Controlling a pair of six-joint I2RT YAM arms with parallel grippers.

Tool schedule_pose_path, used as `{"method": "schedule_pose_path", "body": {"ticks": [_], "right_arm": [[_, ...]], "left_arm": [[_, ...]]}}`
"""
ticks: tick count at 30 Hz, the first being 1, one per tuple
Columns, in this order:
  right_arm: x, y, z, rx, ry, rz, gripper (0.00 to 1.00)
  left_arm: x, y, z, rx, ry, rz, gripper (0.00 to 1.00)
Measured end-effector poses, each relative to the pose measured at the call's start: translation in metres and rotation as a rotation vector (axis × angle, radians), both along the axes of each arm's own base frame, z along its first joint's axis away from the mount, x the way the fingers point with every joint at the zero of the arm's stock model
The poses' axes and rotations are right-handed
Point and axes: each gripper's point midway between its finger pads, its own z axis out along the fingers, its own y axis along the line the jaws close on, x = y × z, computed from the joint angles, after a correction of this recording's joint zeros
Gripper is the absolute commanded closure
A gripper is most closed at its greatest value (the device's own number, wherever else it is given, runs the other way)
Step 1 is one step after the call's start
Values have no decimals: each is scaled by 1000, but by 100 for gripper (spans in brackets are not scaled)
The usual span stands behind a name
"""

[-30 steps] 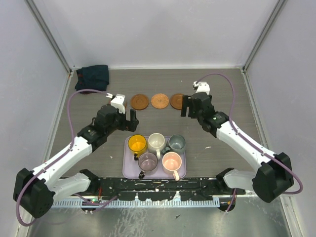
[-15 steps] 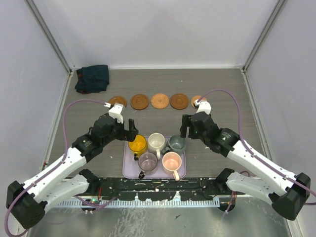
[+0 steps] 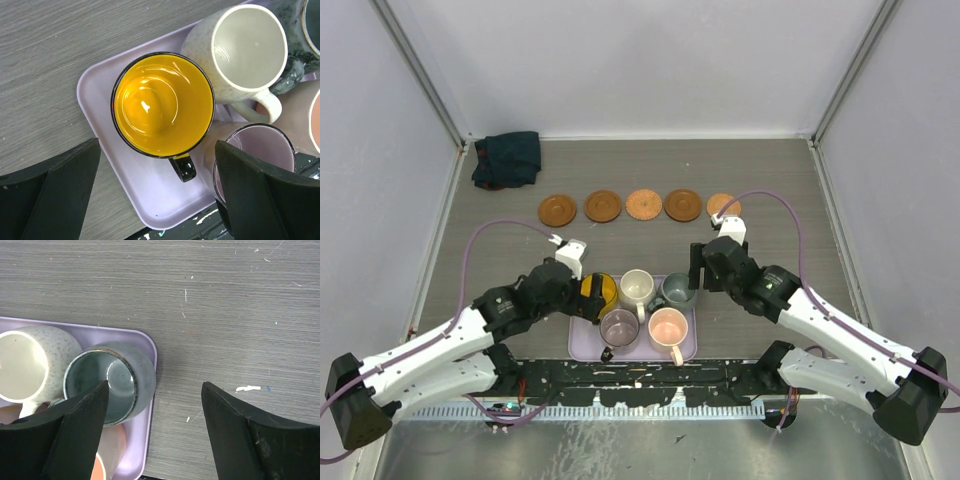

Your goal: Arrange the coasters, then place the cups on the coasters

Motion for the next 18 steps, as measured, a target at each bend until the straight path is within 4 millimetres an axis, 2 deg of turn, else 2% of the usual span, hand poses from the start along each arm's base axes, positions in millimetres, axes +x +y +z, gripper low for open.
{"method": "schedule_pose_path", "body": {"ticks": [5, 13, 18], "right_arm": [[3, 3, 1, 11, -10, 1, 21], [5, 5, 3, 21, -22, 1, 21], [6, 5, 3, 21, -23, 1, 21]], "left_arm": [[-6, 0, -4, -5, 24, 9, 2], [-13, -4, -24, 47, 82, 0, 6], [-15, -3, -35, 84, 109, 0, 14]]}}
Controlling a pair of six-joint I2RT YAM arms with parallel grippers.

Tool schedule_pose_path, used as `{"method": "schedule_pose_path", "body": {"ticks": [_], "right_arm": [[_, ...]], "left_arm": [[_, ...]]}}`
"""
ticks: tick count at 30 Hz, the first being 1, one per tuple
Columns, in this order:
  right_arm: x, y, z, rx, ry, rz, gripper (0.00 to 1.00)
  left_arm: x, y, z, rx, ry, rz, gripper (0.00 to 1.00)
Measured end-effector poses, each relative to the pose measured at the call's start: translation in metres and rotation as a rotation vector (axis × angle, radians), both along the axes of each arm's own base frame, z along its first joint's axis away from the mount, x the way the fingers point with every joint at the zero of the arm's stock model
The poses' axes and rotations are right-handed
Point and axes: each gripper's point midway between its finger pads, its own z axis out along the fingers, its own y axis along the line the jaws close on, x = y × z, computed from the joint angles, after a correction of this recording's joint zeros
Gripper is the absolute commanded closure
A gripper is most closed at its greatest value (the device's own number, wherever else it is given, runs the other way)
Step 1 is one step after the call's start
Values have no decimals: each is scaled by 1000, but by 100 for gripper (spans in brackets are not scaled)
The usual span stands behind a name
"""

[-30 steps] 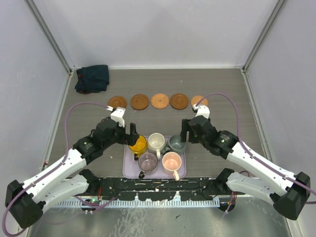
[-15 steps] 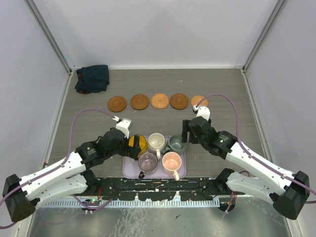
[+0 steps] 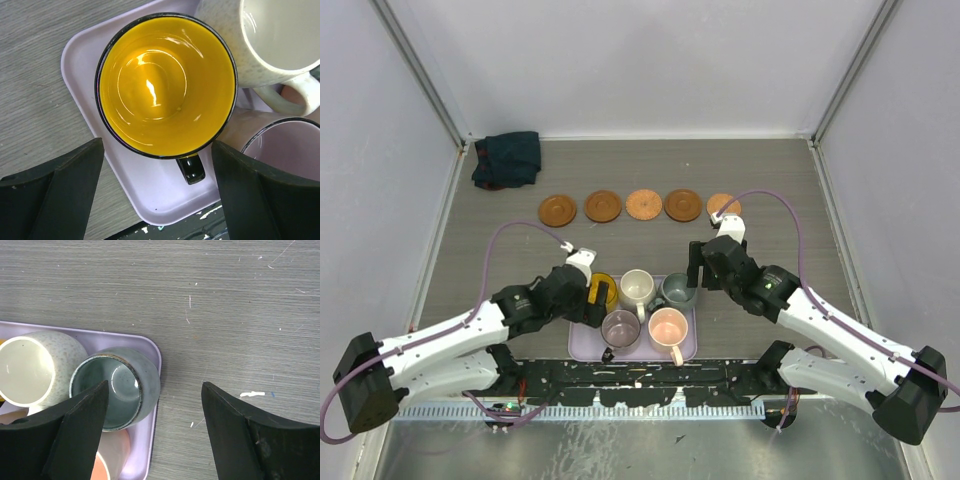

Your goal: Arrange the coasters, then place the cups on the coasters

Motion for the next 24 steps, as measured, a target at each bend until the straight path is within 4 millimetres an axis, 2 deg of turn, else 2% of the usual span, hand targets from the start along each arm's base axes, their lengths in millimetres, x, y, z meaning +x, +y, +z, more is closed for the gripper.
{"method": "schedule_pose_path", "body": {"ticks": [7, 9, 24], "right_arm": [[0, 0, 0, -3, 1, 2, 21], [0, 0, 0, -3, 1, 2, 21], [0, 4, 0, 12, 2, 12, 21]], "left_arm": [[-5, 1, -10, 20, 28, 6, 41], [-5, 2, -12, 21, 33, 17, 46], [-10, 12, -14, 31, 45, 49, 47]]}}
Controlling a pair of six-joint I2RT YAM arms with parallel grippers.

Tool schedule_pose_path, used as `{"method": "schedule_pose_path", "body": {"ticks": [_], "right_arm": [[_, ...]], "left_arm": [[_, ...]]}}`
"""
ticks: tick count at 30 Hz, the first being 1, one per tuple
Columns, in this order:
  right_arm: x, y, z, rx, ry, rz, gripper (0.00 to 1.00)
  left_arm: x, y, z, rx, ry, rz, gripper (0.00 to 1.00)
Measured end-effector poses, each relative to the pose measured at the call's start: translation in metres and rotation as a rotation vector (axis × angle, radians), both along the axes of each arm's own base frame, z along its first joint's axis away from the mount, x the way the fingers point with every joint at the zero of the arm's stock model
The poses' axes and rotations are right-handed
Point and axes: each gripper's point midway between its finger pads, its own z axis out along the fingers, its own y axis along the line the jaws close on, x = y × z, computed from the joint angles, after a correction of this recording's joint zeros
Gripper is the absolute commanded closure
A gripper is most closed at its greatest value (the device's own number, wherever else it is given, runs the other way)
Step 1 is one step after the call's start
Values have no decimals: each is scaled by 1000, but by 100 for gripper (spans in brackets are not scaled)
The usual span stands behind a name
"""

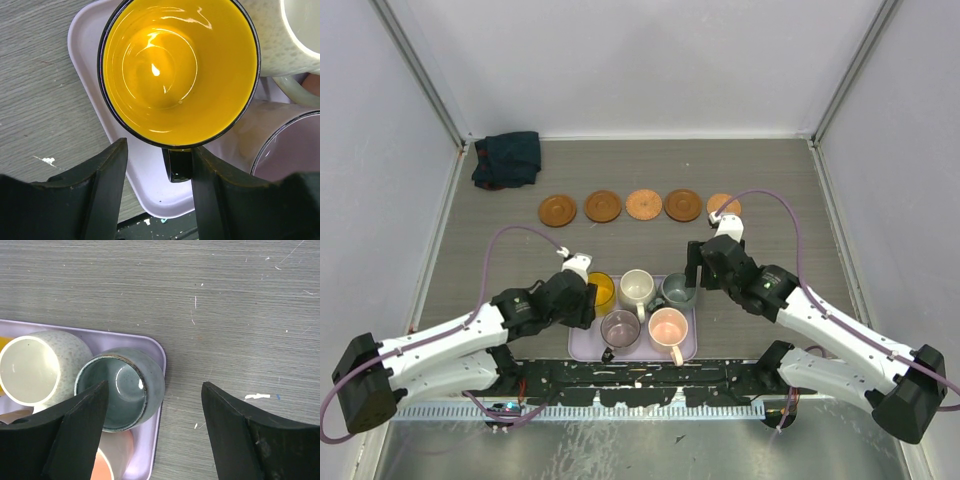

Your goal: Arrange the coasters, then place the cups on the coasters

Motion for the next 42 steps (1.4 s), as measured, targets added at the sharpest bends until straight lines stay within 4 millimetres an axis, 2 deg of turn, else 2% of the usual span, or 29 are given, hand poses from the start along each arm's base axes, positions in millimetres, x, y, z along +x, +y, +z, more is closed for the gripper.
{"method": "schedule_pose_path", "body": {"ticks": [27, 36, 42], "right_arm": [[2, 3, -5, 1, 2, 3, 21], [3, 4, -6, 5, -3, 4, 21], [3, 4, -8, -3, 2, 6, 21]], "left_arm": [[3, -8, -21, 54, 23, -33, 52], [6, -11, -23, 39, 8, -31, 55], [7, -12, -27, 45, 12, -31, 62]]}}
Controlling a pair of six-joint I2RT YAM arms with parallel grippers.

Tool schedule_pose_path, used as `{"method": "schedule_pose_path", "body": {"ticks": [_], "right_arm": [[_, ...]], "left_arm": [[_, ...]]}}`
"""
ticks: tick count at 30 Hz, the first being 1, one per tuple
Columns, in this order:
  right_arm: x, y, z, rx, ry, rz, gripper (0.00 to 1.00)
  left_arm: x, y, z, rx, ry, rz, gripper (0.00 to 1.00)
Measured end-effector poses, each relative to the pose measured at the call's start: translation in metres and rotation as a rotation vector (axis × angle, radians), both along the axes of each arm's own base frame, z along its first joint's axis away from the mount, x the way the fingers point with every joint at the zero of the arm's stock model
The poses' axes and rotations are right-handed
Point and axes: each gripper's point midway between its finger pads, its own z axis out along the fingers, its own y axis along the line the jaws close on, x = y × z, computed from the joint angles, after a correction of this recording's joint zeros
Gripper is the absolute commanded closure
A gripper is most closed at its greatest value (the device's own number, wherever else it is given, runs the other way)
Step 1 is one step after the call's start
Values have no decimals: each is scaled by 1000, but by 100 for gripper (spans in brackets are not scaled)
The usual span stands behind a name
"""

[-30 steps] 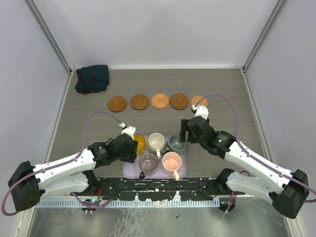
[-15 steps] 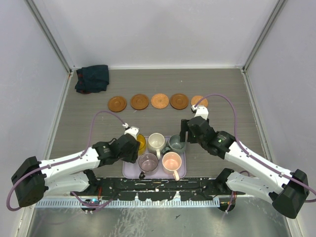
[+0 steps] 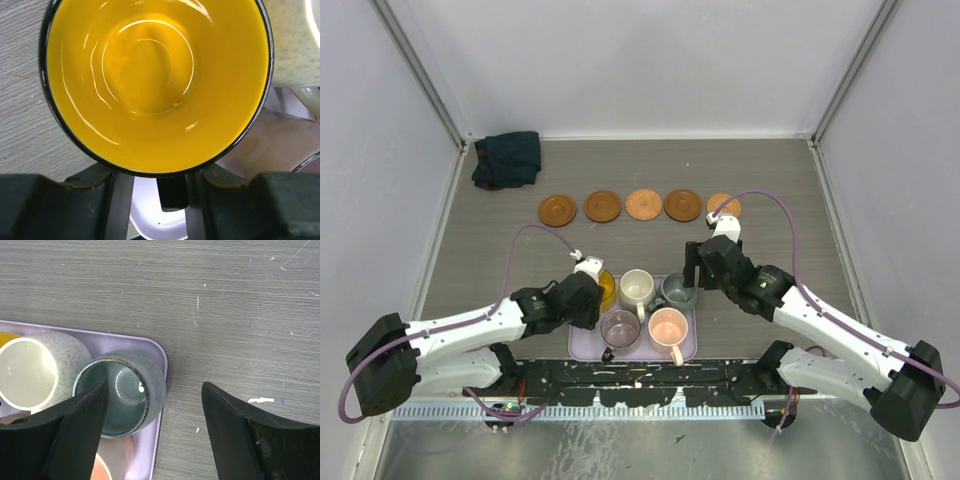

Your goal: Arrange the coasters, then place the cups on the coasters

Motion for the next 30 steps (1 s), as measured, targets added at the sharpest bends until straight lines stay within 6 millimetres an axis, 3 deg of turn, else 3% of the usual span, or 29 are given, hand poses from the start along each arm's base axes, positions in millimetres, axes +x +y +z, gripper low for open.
{"method": "schedule_pose_path", "body": {"ticks": [12, 22, 30], "right_arm": [[1, 1, 1, 2, -5, 1, 21], [-2, -2, -7, -16, 7, 5, 21], [-2, -6, -15, -35, 7, -1, 21]], "left_arm": [[5, 3, -5, 23, -18, 18, 100], [4, 8, -2, 36, -26, 23, 100], [17, 15, 21, 25, -134, 32, 100]]}}
